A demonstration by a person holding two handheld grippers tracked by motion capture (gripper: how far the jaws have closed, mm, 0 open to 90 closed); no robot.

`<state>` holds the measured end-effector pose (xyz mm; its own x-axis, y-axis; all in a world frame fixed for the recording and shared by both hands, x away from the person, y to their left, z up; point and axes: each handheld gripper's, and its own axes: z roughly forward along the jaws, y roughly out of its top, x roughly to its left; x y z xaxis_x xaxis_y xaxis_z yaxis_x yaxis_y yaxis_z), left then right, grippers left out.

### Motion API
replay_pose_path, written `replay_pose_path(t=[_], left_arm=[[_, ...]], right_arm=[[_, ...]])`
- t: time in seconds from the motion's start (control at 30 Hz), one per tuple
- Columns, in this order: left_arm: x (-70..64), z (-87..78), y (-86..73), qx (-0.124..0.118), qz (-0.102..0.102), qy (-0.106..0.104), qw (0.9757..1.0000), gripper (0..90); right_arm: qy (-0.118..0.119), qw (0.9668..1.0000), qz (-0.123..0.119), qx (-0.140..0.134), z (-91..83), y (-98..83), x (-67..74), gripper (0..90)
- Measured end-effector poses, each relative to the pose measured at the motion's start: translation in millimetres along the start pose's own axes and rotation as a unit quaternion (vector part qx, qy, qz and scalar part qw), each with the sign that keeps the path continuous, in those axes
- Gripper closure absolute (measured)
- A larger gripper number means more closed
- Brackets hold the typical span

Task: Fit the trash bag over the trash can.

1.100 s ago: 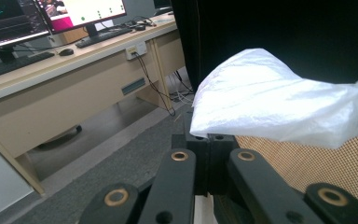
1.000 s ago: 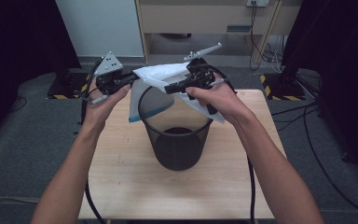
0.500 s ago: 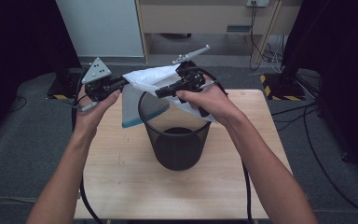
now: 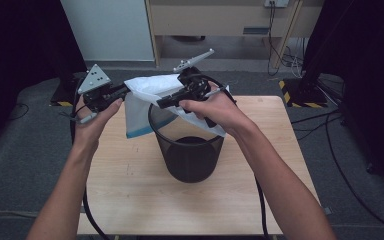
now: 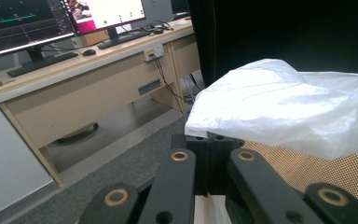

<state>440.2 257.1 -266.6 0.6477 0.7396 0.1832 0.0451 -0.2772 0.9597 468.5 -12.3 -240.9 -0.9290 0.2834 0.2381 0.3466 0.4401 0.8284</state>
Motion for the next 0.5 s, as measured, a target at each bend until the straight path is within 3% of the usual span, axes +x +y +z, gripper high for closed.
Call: replay_pose_path(t=[0.5], left_arm=[[8.7,-17.1,-2.4,-0.011,-0.008,0.013,0.9998,89.9]], right_arm=[[0.022,0.9997,-0.012,0.007,23.1,12.5,16.0,90.0]])
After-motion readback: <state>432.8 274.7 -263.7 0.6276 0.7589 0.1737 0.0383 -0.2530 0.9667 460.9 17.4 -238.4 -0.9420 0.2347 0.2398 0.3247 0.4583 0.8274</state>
